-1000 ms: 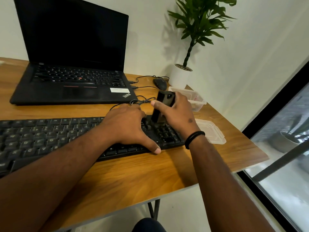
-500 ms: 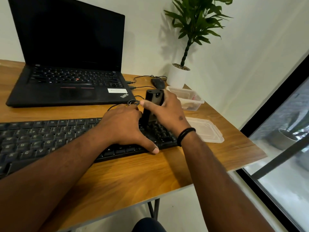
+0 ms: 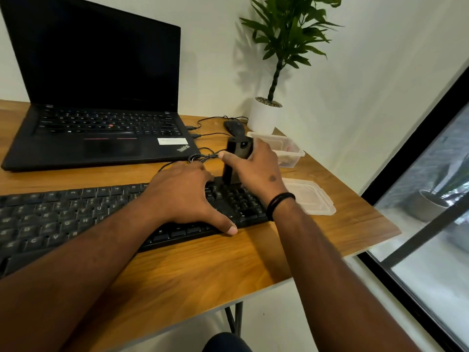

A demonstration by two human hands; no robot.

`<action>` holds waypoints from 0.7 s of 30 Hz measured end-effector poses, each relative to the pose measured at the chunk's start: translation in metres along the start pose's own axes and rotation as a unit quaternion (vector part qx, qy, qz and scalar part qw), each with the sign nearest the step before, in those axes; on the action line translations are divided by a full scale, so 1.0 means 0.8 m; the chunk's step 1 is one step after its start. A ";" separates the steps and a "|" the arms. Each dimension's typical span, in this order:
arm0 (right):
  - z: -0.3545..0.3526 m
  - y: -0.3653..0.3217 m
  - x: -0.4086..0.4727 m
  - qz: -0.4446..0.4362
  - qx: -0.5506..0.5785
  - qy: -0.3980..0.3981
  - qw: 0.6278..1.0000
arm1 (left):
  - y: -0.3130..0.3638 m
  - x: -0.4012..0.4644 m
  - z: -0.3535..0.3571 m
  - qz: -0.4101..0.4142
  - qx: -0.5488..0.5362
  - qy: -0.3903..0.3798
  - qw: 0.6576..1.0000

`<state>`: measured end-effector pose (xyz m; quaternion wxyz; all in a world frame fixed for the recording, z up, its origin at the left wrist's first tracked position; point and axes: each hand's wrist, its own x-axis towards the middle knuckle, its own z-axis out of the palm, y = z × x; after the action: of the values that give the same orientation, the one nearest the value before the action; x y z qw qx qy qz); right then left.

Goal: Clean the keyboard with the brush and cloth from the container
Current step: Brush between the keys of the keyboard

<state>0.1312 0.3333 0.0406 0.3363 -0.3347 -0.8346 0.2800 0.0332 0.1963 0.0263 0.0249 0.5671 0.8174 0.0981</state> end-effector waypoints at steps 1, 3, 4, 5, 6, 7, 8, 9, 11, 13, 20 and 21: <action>0.002 0.000 0.000 0.000 0.012 -0.009 1.000 | 0.001 0.000 0.000 0.000 0.001 0.002 1.000; 0.001 0.001 0.005 -0.001 -0.011 0.030 0.999 | 0.000 0.000 -0.001 -0.002 -0.001 0.002 1.000; 0.000 0.000 0.004 -0.004 -0.053 0.060 0.997 | 0.000 0.000 -0.001 -0.003 -0.002 -0.001 1.000; 0.002 -0.001 0.003 -0.013 -0.074 0.070 0.995 | 0.001 -0.001 -0.001 -0.002 -0.002 -0.001 1.000; 0.005 -0.003 0.001 -0.031 -0.079 0.054 0.995 | 0.001 -0.001 -0.001 0.000 -0.002 0.002 1.000; 0.011 -0.005 -0.002 -0.054 -0.063 0.020 0.996 | 0.001 -0.001 0.000 0.002 -0.004 0.007 1.000; 0.015 -0.009 -0.005 -0.063 -0.048 -0.016 0.997 | 0.000 0.000 0.000 0.002 -0.007 0.012 1.000; 0.016 -0.010 -0.005 -0.063 -0.030 -0.030 0.997 | 0.000 0.000 0.000 0.002 -0.009 0.014 1.000; 0.010 -0.007 0.003 -0.040 -0.025 0.008 0.999 | 0.000 0.001 0.000 0.001 -0.006 0.008 1.000; 0.001 0.002 0.011 -0.010 -0.066 0.043 0.997 | 0.000 0.001 0.000 -0.001 -0.004 -0.001 1.000; -0.016 0.013 0.026 -0.022 -0.042 0.042 0.998 | 0.001 0.000 -0.002 -0.003 -0.008 -0.005 1.000; -0.021 0.017 0.031 -0.016 -0.026 0.076 0.997 | 0.001 0.000 -0.002 -0.002 -0.010 -0.008 1.000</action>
<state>0.1353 0.3641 0.0509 0.3941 -0.3503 -0.8189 0.2267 0.0339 0.1962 0.0283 0.0371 0.5656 0.8175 0.1019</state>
